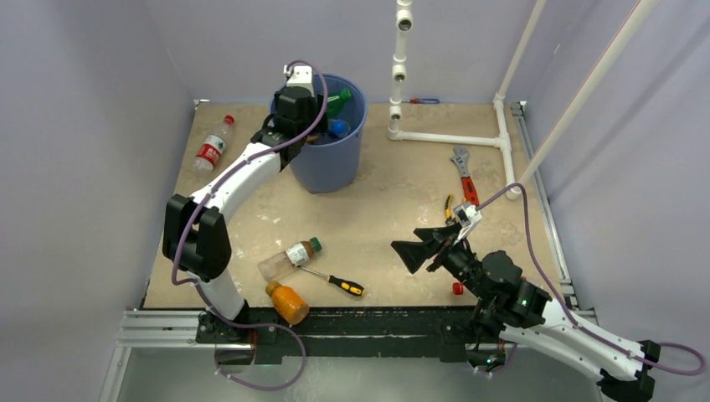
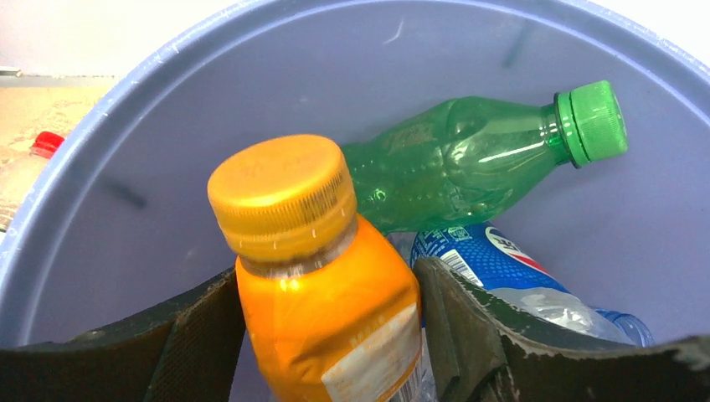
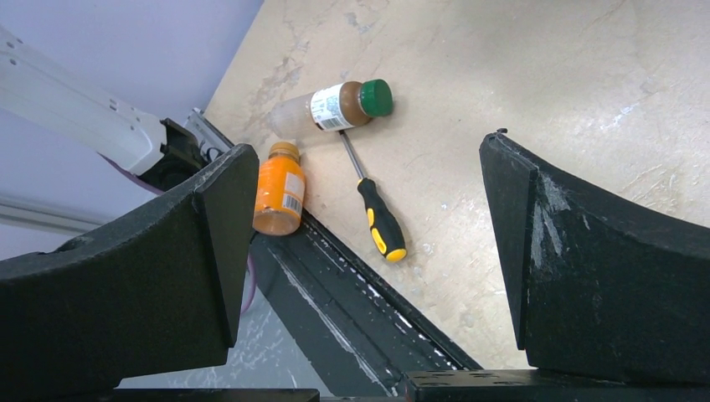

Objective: Put the plastic bottles in the bin
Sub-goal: Place the plastic bottle in the trash bin.

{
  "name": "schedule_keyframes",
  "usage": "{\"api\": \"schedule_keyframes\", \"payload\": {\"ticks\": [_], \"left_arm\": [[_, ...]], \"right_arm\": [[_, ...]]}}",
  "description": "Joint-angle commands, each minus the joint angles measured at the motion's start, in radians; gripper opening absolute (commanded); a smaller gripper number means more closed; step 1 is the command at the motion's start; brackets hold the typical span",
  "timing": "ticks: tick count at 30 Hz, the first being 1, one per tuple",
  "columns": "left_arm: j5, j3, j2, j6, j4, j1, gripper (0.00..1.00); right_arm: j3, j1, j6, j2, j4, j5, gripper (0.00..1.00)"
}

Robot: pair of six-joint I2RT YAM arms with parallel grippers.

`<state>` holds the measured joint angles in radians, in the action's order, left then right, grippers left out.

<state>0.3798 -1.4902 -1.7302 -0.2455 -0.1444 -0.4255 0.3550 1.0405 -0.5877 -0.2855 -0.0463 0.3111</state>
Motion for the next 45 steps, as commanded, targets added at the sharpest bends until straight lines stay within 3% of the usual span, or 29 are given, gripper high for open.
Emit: {"api": "schedule_keyframes", "payload": {"ticks": [1,10,19,25,32,38,45], "left_arm": [[-0.023,-0.018,0.025,-0.020,-0.017,0.005,0.74],[-0.041,-0.053,0.077,-0.065,-0.043,0.005,0.92],[-0.062,-0.075,0.143,-0.122,-0.038,0.005,0.98],[-0.087,-0.069,0.296,-0.155,-0.027,0.005,0.99],[-0.090,0.192,0.642,-0.176,-0.094,0.005,0.99],[0.040,0.399,0.915,-0.162,-0.348,0.005,0.99],[-0.020,0.648,1.071,-0.268,-0.416,0.005,0.99]], "right_arm": [[0.032,0.004,0.002,0.008,0.003,0.027,0.98],[0.036,0.004,0.002,0.000,0.010,0.028,0.98],[0.043,0.004,0.002,-0.002,0.004,0.030,0.98],[0.052,0.004,0.006,-0.014,0.006,0.034,0.98],[0.052,0.004,0.003,-0.013,-0.004,0.032,0.98],[0.017,0.004,-0.048,-0.038,-0.009,0.031,0.98],[-0.041,0.004,-0.128,-0.312,0.227,-0.032,0.93]]}}
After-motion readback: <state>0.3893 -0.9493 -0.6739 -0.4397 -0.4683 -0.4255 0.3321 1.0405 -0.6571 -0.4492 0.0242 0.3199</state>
